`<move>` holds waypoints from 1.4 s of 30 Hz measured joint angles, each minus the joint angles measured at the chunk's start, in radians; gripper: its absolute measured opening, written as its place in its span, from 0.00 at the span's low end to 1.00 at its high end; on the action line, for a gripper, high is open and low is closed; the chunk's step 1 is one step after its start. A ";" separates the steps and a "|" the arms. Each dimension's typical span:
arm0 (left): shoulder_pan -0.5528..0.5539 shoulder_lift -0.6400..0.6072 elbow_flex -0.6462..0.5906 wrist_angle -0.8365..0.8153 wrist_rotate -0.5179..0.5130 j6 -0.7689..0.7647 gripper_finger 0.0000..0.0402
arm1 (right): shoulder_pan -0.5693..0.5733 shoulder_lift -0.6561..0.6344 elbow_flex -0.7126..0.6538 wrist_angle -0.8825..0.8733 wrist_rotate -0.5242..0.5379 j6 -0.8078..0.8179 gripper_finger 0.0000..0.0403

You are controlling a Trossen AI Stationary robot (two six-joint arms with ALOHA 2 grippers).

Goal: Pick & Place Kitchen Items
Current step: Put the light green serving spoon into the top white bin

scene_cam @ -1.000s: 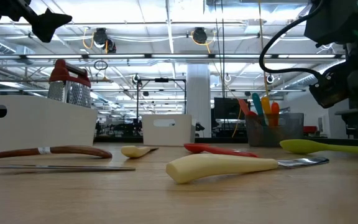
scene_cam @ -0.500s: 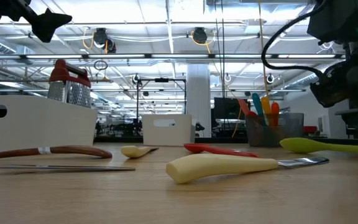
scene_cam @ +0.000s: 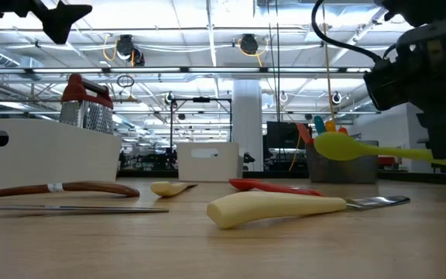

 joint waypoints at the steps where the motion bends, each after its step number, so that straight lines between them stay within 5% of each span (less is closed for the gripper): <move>1: 0.000 0.000 0.000 0.012 0.000 0.000 0.91 | 0.000 0.000 0.000 0.013 0.000 0.000 0.10; 15: 0.000 0.002 0.000 0.044 0.000 0.000 0.92 | -0.005 -0.002 0.001 0.405 -0.001 -0.036 0.01; 28: 0.000 0.002 0.000 0.047 0.000 -0.002 0.92 | -0.063 -0.002 0.002 0.427 -0.008 -0.096 0.01; 34: 0.000 0.002 0.000 0.048 0.000 -0.002 0.91 | -0.072 -0.002 0.002 0.443 -0.029 -0.109 0.08; 42: 0.000 0.002 0.000 0.048 0.000 -0.003 0.92 | -0.070 -0.002 0.002 0.434 -0.106 -0.081 0.30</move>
